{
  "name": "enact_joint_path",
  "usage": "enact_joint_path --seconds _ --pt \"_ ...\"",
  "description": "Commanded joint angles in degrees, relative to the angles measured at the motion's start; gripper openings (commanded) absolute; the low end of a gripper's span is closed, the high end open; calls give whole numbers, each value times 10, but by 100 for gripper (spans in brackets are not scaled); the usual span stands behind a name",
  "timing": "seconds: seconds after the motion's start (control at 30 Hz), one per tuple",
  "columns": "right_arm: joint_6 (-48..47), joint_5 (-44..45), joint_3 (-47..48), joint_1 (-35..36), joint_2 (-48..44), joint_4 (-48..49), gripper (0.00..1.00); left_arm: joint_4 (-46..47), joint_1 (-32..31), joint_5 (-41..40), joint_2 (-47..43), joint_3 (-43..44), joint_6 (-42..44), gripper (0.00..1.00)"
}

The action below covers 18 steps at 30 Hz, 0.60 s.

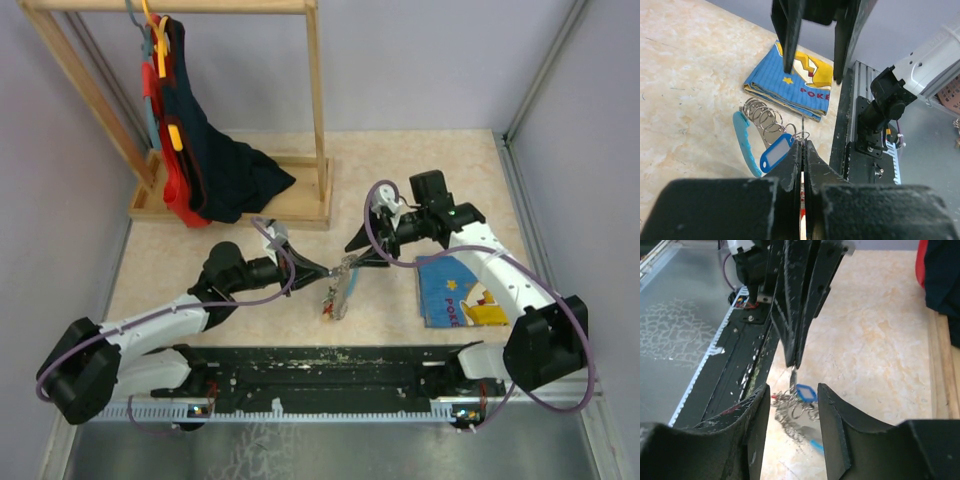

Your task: Remove the keys from the keyring

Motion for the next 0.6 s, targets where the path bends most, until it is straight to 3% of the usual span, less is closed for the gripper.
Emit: enact_joint_path --seconds 0.0,0.13,0.27,0.43,0.57 --pt "-166 -22 -19 -2 -20 -130 41 8 -2 -27 -32 31 -12 0" --pt "-231 -8 -28 2 -21 -185 34 0 -2 -50 -44 34 -16 0" --pt "-236 18 -43 16 -26 -167 30 -5 -2 -53 -48 44 -25 0" --pt "-222 47 -49 48 -22 -130 28 -19 -3 -61 -45 60 -30 0" --pt "-158 79 -50 55 -21 -78 29 -22 -3 -65 -42 67 -34 0"
